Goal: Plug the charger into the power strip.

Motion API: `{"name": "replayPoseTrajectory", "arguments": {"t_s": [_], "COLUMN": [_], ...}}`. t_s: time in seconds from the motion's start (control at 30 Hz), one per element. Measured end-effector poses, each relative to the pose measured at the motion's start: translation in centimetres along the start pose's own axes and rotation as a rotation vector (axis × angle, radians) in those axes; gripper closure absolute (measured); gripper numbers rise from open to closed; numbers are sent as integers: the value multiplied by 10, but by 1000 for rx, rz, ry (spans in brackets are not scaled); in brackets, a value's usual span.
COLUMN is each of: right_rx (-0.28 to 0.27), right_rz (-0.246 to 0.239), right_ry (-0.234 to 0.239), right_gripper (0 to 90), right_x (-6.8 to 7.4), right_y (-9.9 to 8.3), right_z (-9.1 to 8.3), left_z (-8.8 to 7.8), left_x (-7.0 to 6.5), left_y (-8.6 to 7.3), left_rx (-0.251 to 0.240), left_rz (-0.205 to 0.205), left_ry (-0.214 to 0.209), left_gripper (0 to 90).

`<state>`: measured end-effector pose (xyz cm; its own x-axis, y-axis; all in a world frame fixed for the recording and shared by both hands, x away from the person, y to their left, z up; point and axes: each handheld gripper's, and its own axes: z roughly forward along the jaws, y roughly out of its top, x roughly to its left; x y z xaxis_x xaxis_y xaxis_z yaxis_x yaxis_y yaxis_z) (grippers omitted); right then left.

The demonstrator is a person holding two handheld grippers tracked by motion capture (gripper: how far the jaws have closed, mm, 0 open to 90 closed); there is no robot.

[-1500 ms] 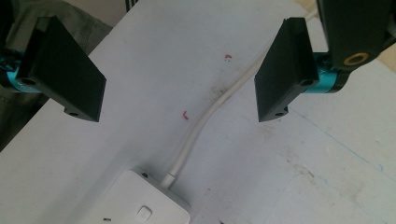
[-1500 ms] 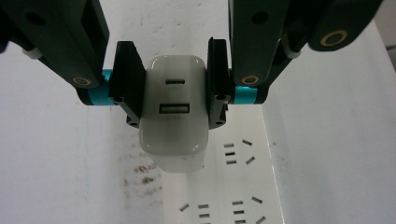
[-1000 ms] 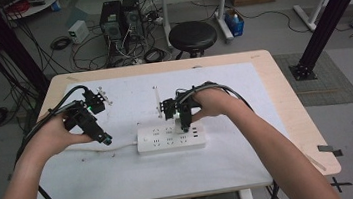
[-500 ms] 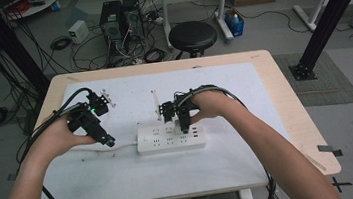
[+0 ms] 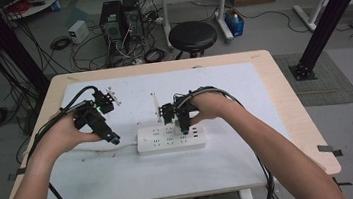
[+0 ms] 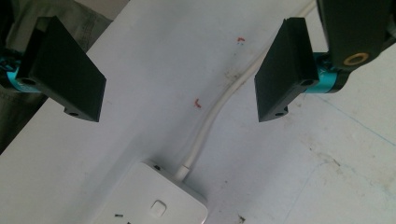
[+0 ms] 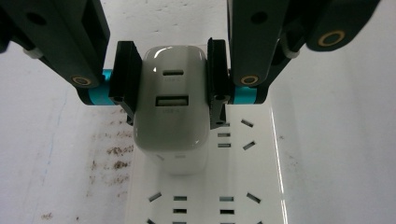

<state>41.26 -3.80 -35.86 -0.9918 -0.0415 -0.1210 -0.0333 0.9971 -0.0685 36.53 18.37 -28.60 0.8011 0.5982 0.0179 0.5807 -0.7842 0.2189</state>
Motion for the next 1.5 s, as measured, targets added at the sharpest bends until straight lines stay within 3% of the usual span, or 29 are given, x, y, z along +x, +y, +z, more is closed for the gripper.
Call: {"name": "replayPoseTrajectory", "arguments": {"t_s": [0.07, 0.1, 0.17, 0.3, 0.43, 0.63, 0.7, 0.83, 0.87, 1.0, 1.13, 1.4, 1.43, 1.5], "right_rx": [-4, -21, -30, -43, -64, -49, -57, -47, -31, -77, -107, -118, -144, -212], "right_rz": [-10, -13, 26, 37, 33, 13, 26, 15, -14, 35, 41, 28, 71, 112], "right_ry": [-21, -17, 10, 26, 2, 10, 6, -14, -36, 26, 33, 36, 64, 61], "right_gripper": [631, 631, 631, 631, 631, 631, 631, 631, 631, 630, 629, 612, 493, 373], "right_x": [3, 2, 0, -2, 1, -2, 0, 3, 5, -3, -4, -5, -8, -11], "right_y": [-1, -3, -4, -5, -8, -5, -5, -4, 0, -8, -12, -12, -17, -25], "right_z": [0, 0, 0, 0, 1, 1, 1, 2, 3, 4, 6, 7, 5, -2], "left_z": [0, 2, 3, 7, 5, 5, 4, 1, 1, 1, 2, -3, -4, -5], "left_x": [0, 1, 3, 3, 3, 2, 1, 2, 2, 3, 2, 2, 3, 4], "left_y": [0, 2, 3, 6, 8, 9, 8, 7, 7, 6, 4, 2, 1, 1], "left_rx": [1, -8, -2, -1, -6, -9, -10, -7, -10, -9, -10, -21, -21, -42], "left_rz": [3, -5, 2, -4, 4, -5, -4, 0, -4, -8, -10, -17, -12, -18], "left_ry": [1, -6, -6, -9, -11, -11, -8, -7, -4, -7, -7, -4, 4, -3], "left_gripper": [165, 165, 165, 165, 165, 165, 165, 165, 165, 165, 165, 165, 165, 165]}}
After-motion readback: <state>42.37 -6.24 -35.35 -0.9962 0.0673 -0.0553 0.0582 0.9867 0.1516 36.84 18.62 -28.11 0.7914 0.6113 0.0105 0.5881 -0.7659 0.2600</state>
